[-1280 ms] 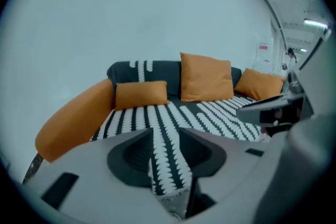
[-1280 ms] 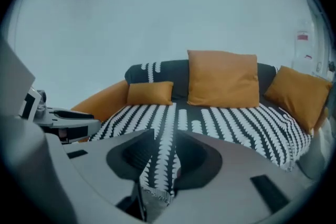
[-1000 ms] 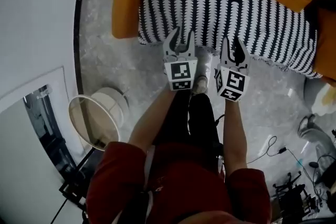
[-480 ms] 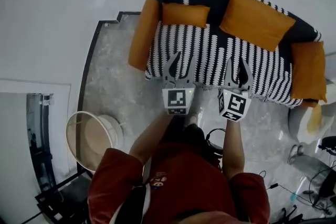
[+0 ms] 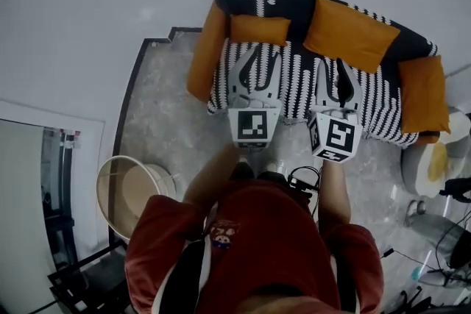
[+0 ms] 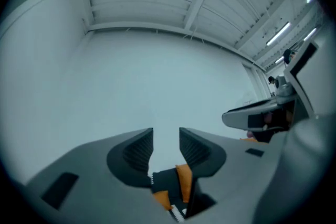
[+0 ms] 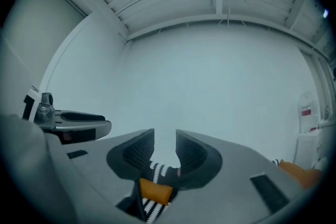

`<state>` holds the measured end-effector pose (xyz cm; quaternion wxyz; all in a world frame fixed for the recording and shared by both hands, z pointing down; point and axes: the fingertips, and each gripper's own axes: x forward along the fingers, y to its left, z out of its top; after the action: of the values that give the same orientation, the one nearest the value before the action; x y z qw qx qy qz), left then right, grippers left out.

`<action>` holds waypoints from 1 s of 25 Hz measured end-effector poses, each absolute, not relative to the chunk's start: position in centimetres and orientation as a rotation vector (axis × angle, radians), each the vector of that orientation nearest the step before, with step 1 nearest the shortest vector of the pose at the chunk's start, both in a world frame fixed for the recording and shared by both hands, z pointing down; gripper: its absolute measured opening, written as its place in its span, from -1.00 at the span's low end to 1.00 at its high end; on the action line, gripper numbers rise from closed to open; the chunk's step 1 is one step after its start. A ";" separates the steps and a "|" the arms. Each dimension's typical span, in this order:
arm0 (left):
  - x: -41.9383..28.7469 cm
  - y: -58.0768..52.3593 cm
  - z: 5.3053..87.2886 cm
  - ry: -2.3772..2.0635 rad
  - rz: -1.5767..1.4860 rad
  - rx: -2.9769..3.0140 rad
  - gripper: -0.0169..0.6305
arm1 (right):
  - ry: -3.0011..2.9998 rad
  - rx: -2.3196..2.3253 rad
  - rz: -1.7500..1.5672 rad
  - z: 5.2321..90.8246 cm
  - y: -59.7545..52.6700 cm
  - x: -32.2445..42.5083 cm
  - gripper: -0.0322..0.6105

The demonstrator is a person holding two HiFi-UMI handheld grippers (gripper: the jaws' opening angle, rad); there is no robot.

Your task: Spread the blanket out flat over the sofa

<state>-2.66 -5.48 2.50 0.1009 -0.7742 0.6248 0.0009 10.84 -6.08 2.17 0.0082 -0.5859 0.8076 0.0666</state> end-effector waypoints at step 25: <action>-4.0 -6.6 -0.3 1.748 0.084 -2.374 -0.86 | 2.500 -1.749 0.263 -0.5 -5.7 6.9 -0.82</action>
<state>-4.01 -6.64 -0.35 0.0960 -0.8011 0.5901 0.0285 6.90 -5.69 -0.47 0.0393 -0.5707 0.8157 0.0857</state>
